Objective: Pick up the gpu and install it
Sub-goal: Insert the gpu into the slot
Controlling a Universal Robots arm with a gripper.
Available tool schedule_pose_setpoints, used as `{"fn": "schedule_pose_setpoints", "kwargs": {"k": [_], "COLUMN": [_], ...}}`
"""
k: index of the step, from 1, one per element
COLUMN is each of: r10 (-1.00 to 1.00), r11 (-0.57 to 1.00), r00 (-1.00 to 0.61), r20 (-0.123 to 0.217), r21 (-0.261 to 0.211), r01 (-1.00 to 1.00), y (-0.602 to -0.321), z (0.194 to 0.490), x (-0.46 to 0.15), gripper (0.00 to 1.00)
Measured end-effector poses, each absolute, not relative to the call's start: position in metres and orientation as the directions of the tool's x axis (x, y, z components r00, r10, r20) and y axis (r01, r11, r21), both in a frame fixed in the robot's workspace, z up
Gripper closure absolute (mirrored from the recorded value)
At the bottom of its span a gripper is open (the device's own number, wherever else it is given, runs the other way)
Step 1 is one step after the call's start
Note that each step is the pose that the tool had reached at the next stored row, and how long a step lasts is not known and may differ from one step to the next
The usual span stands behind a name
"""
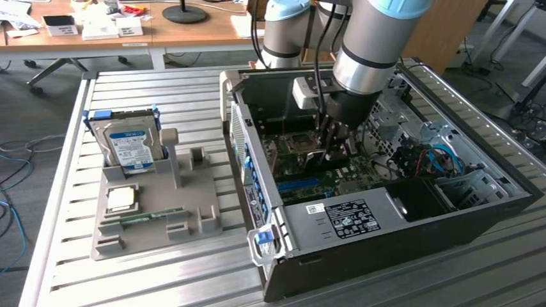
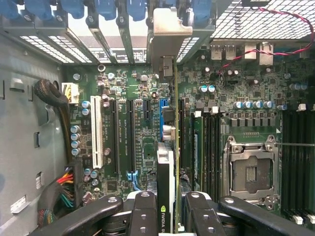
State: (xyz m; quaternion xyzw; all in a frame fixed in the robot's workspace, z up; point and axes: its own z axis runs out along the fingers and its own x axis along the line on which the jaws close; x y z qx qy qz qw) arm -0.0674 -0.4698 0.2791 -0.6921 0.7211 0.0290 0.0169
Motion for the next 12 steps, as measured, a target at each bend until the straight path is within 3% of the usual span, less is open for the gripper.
{"fn": "schedule_pose_setpoints", "kwargs": {"k": [12], "r10": [-0.997], "r11": [0.039], "r00": [-0.040], "r20": [-0.065], "r21": [0.012], "r01": [-0.999], "y": [-0.4698], "z": [0.2755], "x": [-0.0717], "gripper": [0.73]}}
